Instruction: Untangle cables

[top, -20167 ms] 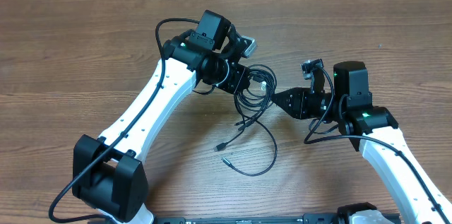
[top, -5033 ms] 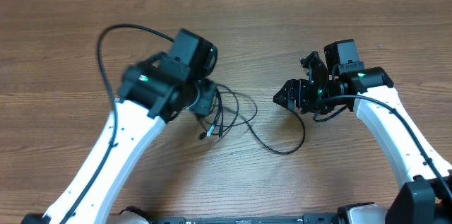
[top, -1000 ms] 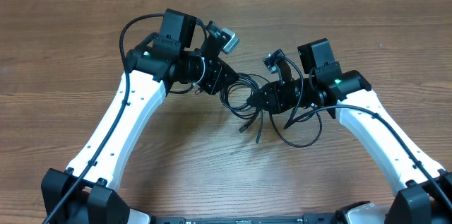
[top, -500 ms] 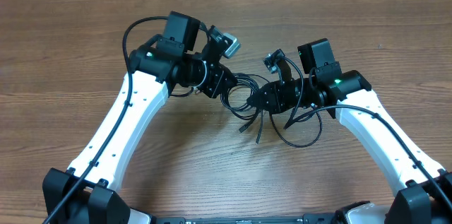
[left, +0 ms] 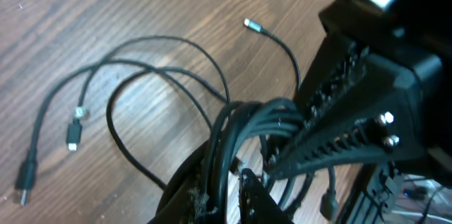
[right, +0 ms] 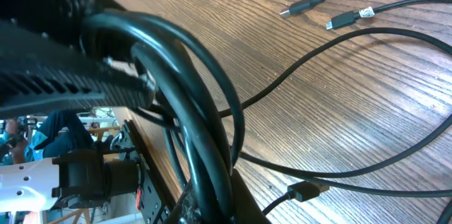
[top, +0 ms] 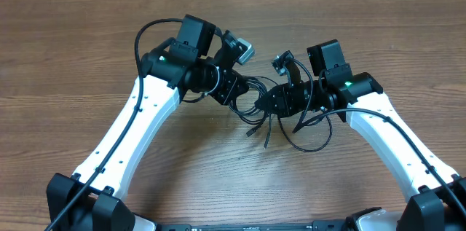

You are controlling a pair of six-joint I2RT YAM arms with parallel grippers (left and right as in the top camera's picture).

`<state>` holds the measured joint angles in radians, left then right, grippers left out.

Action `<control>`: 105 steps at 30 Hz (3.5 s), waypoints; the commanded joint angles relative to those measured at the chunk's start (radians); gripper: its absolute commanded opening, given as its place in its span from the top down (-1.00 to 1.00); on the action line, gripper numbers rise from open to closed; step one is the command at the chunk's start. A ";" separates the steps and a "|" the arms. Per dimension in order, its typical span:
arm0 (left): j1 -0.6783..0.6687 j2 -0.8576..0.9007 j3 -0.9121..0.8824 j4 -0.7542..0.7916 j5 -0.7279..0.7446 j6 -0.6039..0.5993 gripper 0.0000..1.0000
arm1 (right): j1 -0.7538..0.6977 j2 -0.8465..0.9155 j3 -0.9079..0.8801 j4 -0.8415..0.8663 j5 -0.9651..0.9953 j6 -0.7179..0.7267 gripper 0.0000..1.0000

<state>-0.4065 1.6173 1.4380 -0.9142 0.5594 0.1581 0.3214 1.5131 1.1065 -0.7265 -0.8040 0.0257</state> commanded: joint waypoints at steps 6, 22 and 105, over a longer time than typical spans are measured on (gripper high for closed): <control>-0.025 -0.001 -0.010 -0.035 0.006 -0.008 0.67 | -0.001 -0.006 0.007 0.007 -0.017 -0.003 0.92; -0.013 -0.002 -0.035 0.018 0.007 -0.027 0.92 | -0.001 -0.005 0.007 -0.044 0.035 -0.003 0.91; 0.058 -0.002 0.008 0.168 0.375 -0.428 0.91 | 0.000 -0.005 0.007 0.024 0.130 0.741 0.85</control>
<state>-0.3496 1.6173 1.4200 -0.7544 0.9100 -0.2607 0.3214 1.5131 1.1065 -0.7002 -0.6884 0.7700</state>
